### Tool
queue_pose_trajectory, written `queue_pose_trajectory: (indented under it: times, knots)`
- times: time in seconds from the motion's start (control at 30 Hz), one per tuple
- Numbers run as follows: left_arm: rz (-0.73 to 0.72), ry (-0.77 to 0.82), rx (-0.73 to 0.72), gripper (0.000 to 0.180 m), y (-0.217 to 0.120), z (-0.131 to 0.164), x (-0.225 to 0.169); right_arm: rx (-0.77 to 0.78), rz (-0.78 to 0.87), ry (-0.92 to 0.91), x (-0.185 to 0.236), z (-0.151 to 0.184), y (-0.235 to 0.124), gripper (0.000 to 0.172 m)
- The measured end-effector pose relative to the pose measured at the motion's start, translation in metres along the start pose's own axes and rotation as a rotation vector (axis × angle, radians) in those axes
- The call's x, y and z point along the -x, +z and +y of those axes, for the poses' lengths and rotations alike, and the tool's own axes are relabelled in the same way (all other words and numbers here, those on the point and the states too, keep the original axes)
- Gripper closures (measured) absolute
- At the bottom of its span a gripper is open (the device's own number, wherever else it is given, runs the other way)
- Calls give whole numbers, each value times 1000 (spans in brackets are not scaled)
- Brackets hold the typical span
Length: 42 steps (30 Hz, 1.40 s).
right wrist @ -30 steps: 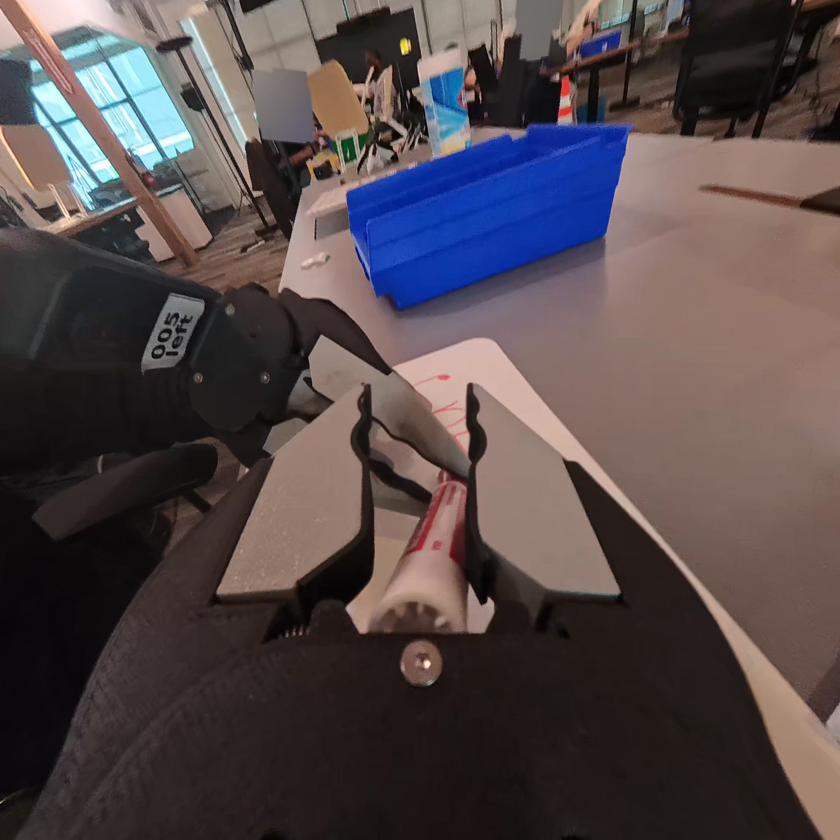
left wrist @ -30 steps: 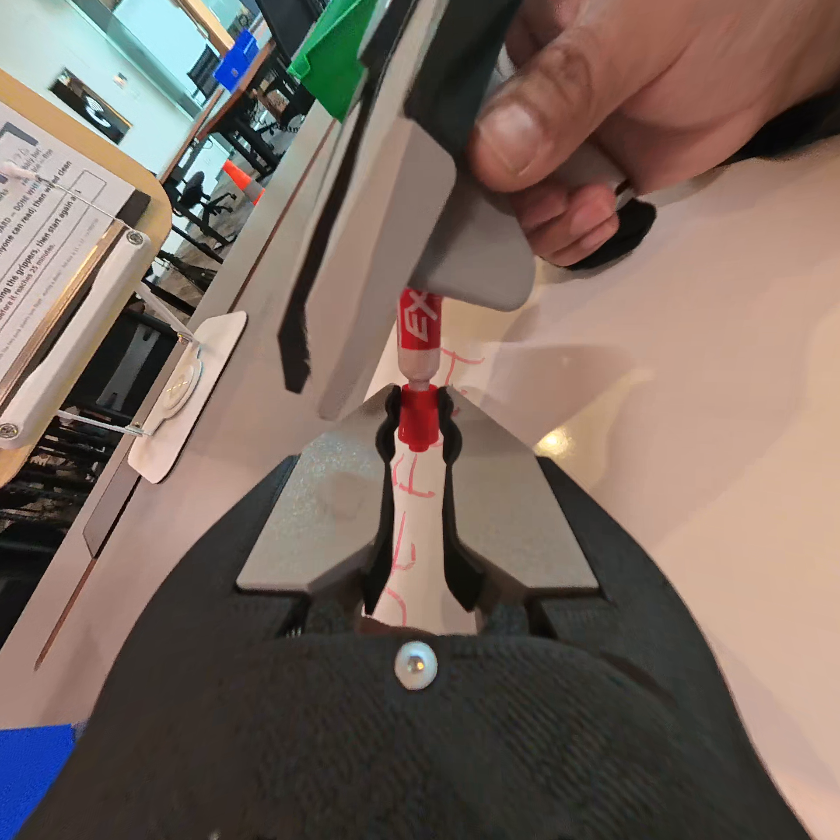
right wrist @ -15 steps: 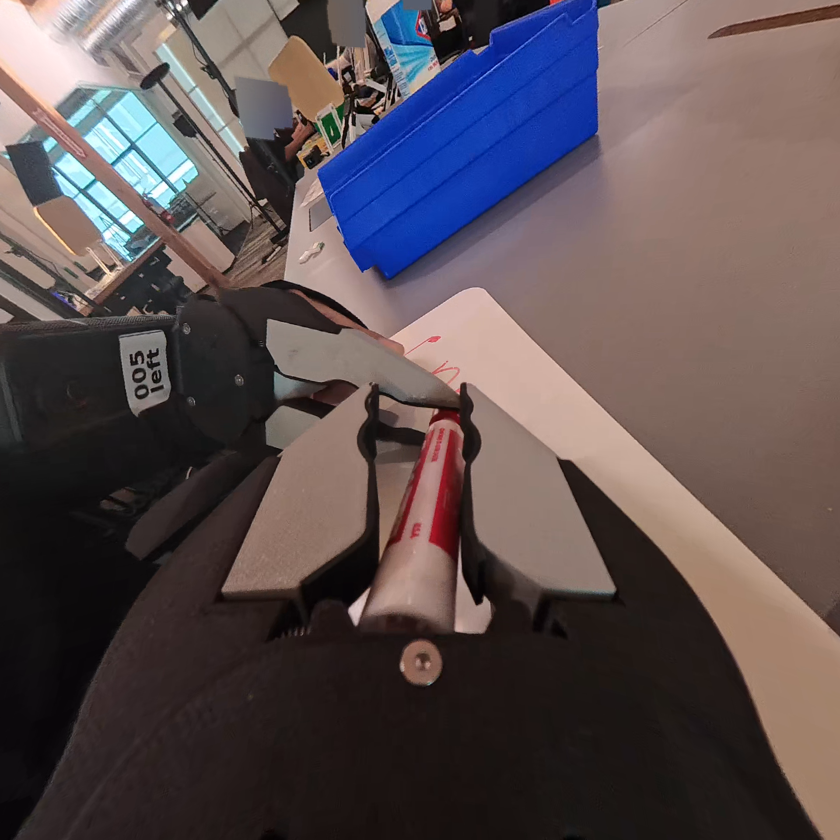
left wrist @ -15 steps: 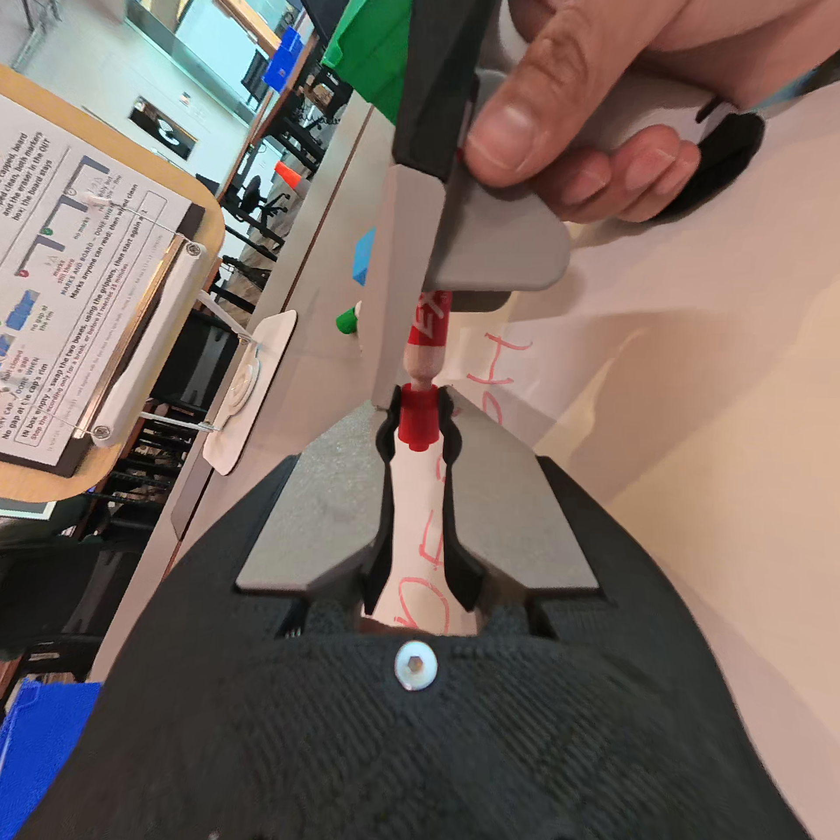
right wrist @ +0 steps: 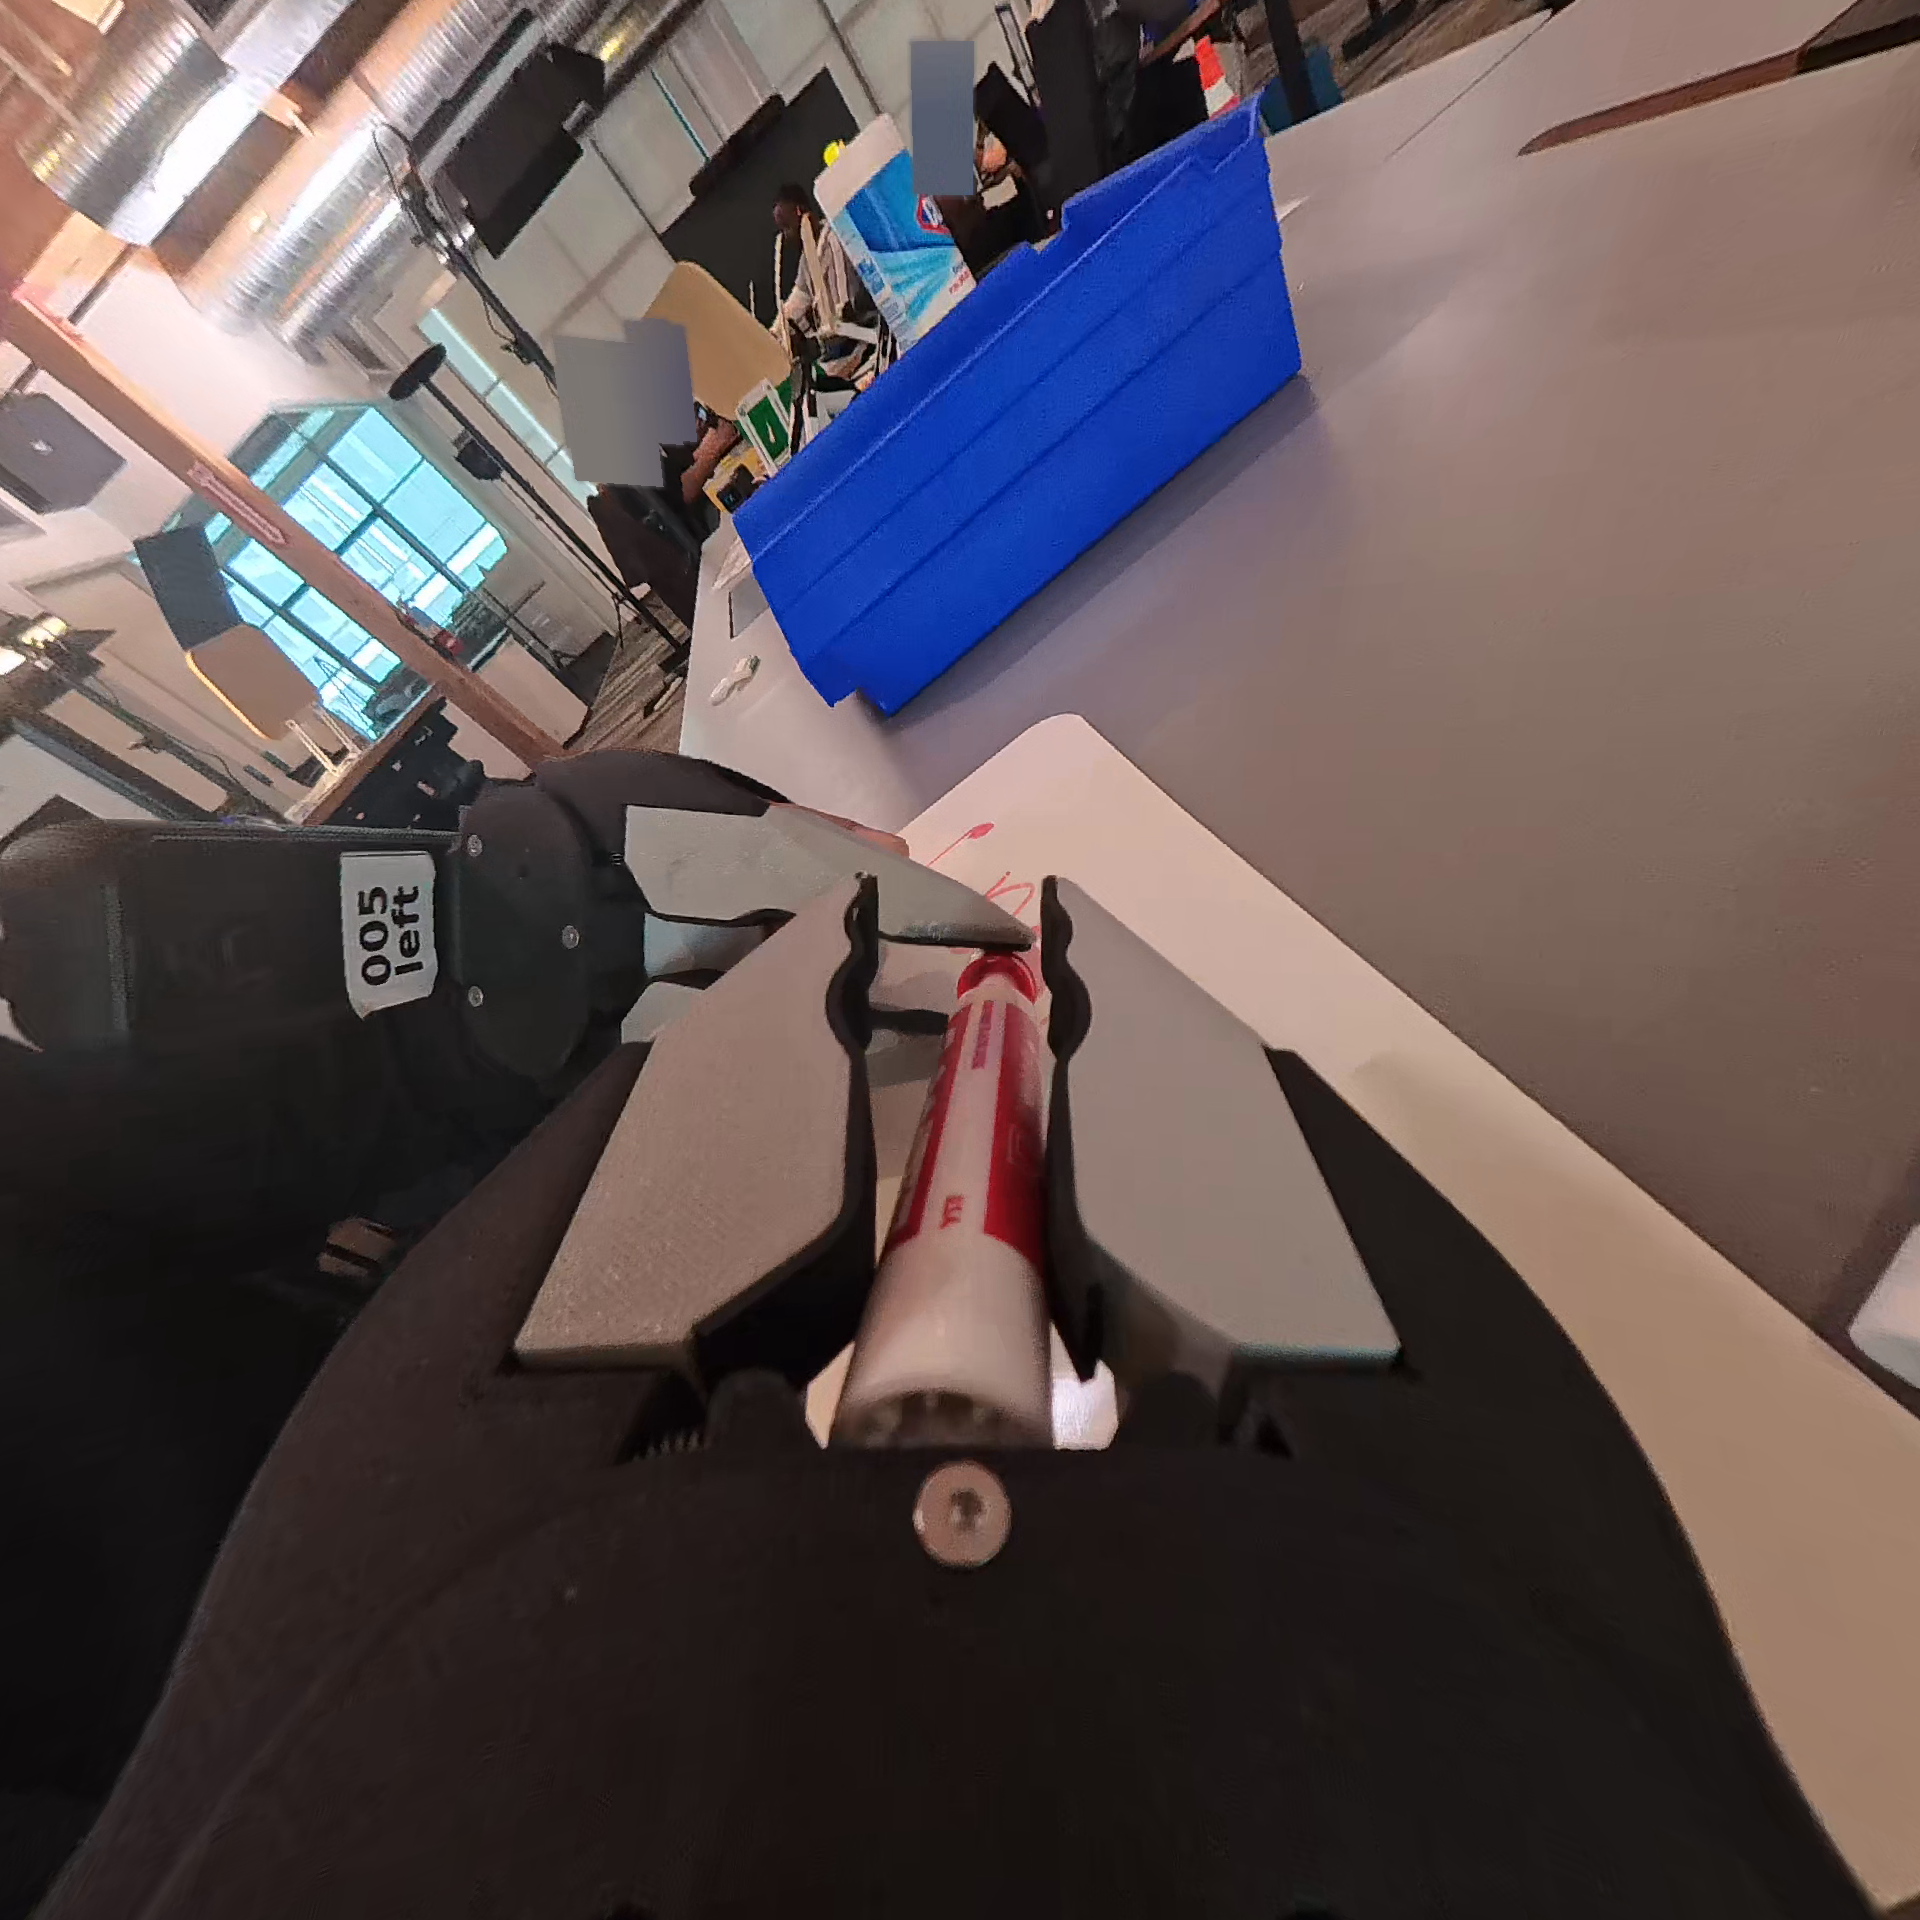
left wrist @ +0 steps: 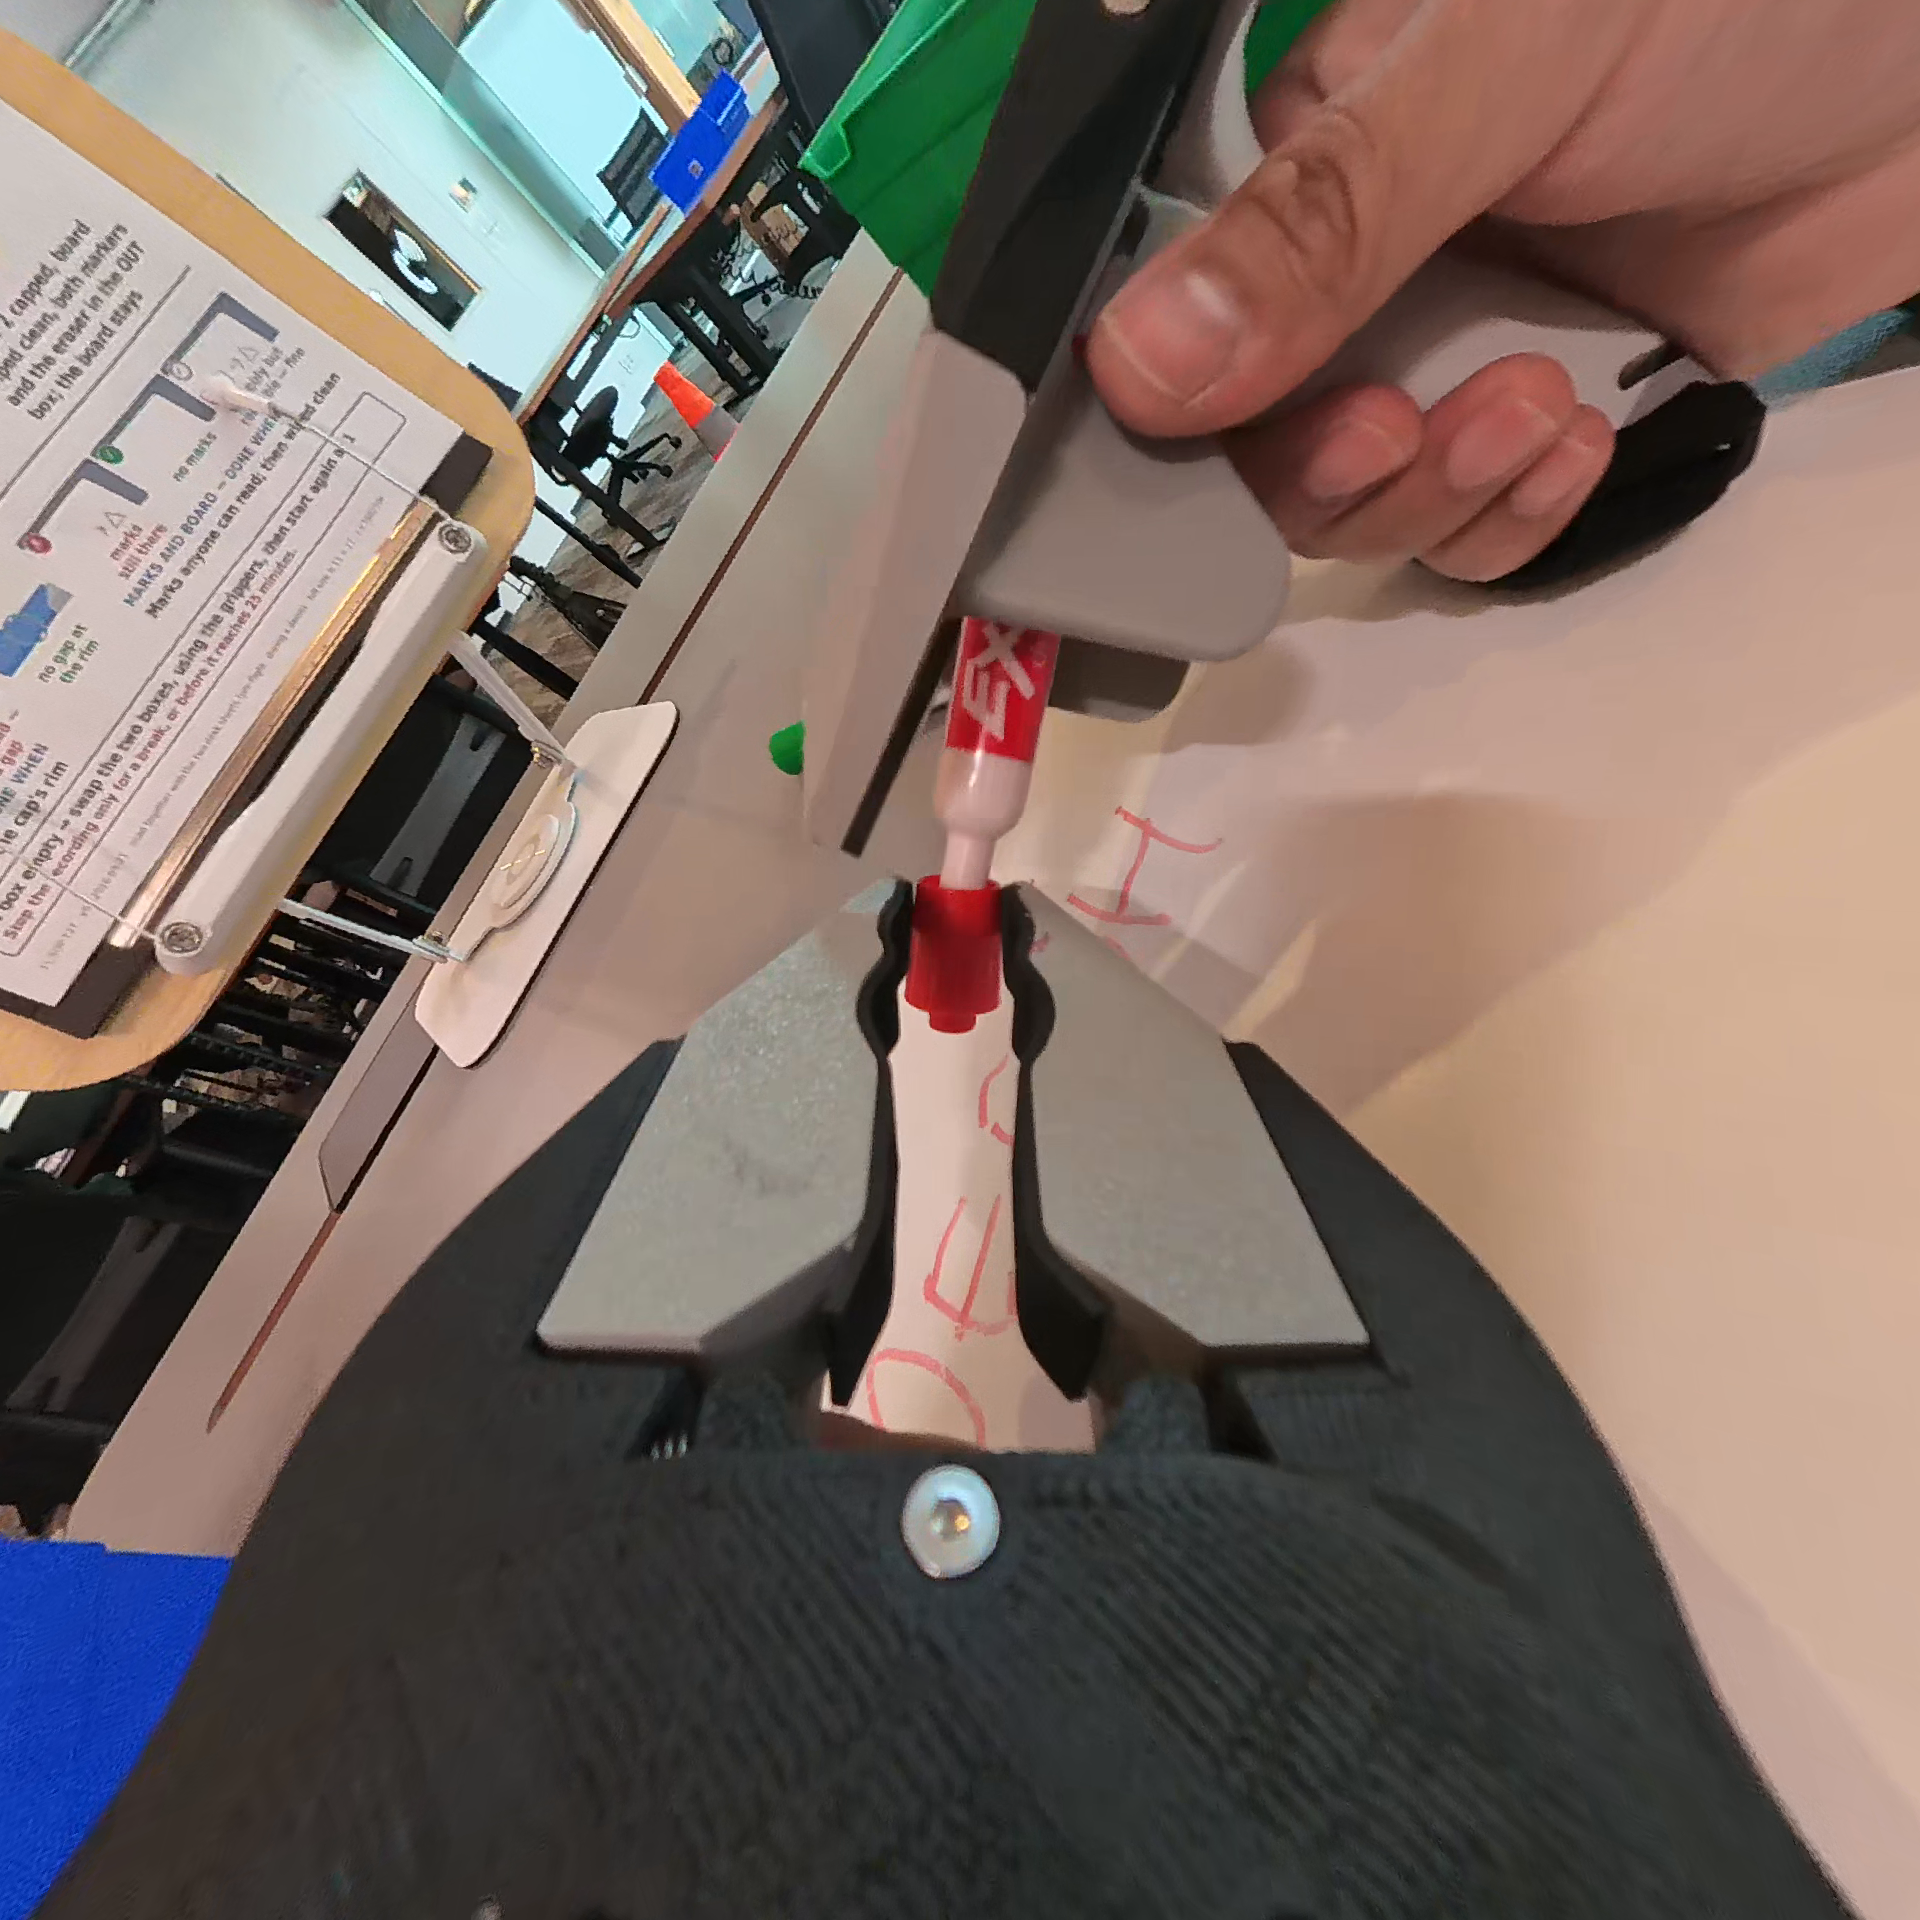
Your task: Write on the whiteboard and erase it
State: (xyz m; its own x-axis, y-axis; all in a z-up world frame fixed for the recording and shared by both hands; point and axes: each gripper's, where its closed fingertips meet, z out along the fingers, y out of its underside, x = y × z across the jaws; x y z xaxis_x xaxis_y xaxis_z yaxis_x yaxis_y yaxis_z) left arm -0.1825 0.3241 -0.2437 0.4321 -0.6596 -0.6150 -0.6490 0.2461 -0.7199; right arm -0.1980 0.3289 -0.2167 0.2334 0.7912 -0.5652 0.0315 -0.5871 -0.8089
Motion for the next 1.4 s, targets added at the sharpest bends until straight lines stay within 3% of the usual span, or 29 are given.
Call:
queue_pose_trajectory:
  times: [0.3,0.43,0.53,0.7,0.9,1.23,1.4]
  knots:
    - [14,65,23,166,-1,12,1,-24,11,-15,-3,-6,-7,143]
    - [138,98,77,166,4,26,-10,-26,39,-42,-7,-7,-11,143]
    - [232,96,105,155,5,33,-14,-29,33,-43,-6,-7,-10,143]
    - [324,-40,111,148,7,39,-6,-57,10,-39,-3,-13,-15,143]
    - [390,-90,95,150,2,39,8,-45,17,-36,-7,-14,-22,142]
    - [573,-10,185,157,45,42,6,-80,-9,30,-14,-22,-34,142]
    - [722,-71,179,165,49,34,-6,-94,-23,47,-14,-25,-36,142]
